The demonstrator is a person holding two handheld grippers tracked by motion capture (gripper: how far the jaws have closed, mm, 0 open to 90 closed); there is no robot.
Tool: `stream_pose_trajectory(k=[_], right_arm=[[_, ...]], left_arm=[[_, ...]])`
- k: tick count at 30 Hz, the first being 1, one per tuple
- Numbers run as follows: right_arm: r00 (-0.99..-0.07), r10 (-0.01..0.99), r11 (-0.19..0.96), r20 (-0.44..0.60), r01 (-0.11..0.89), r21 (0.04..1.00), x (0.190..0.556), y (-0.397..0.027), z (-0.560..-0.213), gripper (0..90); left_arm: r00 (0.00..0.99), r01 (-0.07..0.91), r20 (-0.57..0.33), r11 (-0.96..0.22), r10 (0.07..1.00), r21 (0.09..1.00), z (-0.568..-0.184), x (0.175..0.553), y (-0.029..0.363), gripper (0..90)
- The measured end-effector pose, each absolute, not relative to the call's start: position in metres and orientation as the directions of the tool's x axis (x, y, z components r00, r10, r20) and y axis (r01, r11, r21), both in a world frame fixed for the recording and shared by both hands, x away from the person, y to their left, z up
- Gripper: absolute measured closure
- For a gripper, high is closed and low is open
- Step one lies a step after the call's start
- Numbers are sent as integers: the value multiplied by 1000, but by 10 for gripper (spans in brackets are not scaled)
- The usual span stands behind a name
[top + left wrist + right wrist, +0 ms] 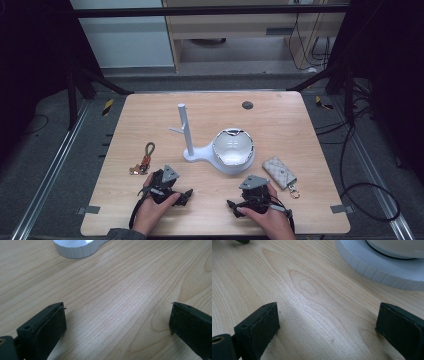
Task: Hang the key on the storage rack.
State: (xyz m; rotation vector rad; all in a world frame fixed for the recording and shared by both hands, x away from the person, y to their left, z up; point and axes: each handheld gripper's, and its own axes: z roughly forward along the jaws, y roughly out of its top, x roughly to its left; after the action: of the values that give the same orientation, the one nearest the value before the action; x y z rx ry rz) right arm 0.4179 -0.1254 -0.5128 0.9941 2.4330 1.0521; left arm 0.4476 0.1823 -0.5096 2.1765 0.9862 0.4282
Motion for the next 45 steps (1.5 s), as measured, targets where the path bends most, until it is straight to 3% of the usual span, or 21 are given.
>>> stream_pose_trajectory(k=[7, 15, 22, 24, 29, 36, 45], right_arm=[[-711, 703, 490, -8, 476, 731, 418, -126, -513, 47], [-713, 701, 491, -9, 474, 731, 418, -126, -513, 47], [-713, 701, 490, -7, 475, 731, 418, -126, -513, 47], [-713, 701, 491, -9, 474, 731, 418, -126, -513, 47], [-713, 701, 490, -7, 475, 731, 418, -126, -513, 46], [-713, 701, 491, -8, 475, 730, 418, -126, -513, 45], [-714, 700, 492, -9, 474, 730, 418, -126, -513, 45]], left_arm=[[665, 541, -20, -462, 747, 703, -506, 447, 188, 39], [595, 539, 36, -431, 803, 724, -469, 462, 225, 49], [539, 634, 42, -438, 841, 637, -439, 489, 257, 91], [523, 656, 49, -438, 851, 615, -434, 498, 265, 161], [503, 702, 59, -447, 862, 555, -426, 515, 277, 226], [491, 777, 29, -452, 871, 438, -430, 535, 285, 322], [469, 814, 29, -445, 883, 373, -446, 556, 279, 417]])
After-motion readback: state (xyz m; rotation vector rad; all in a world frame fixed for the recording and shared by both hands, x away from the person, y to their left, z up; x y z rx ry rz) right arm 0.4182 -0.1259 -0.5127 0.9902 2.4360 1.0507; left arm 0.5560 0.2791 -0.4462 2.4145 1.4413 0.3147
